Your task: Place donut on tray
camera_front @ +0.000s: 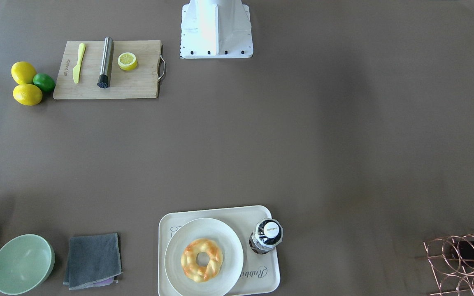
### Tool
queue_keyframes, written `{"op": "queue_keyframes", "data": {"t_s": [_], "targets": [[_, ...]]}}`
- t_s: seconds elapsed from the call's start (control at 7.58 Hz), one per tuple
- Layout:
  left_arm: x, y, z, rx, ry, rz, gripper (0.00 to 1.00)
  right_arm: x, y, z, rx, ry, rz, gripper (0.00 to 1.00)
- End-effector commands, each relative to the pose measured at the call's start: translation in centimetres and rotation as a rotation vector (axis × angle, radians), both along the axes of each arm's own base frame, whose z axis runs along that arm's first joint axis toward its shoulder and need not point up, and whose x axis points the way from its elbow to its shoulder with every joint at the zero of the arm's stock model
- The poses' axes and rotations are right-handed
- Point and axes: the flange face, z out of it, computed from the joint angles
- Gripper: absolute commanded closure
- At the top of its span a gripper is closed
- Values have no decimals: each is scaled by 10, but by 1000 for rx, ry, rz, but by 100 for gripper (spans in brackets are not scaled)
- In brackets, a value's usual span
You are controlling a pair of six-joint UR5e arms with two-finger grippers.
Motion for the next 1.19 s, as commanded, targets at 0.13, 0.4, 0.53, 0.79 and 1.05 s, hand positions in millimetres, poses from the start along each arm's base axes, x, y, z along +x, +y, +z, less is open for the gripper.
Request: {"op": "queue_keyframes", "data": {"t_s": [0.13,0.4,0.53,0.79,1.05], "targets": [[0,-3,-1,3,-3,1,2,5,-2,-2,6,-4,11,0],[0,-7,-3,8,-4,1,2,7,-2,-4,10,-8,13,0],[0,-7,-2,6,-4,-1,2,7,-2,-3,8,-8,15,0],[-6,-7,-3,8,-4,-13,2,11,-2,-5,14,-10,20,0],[-6,-7,-4,10,-4,-12,2,12,-2,-6,15,-10,23,0]]}}
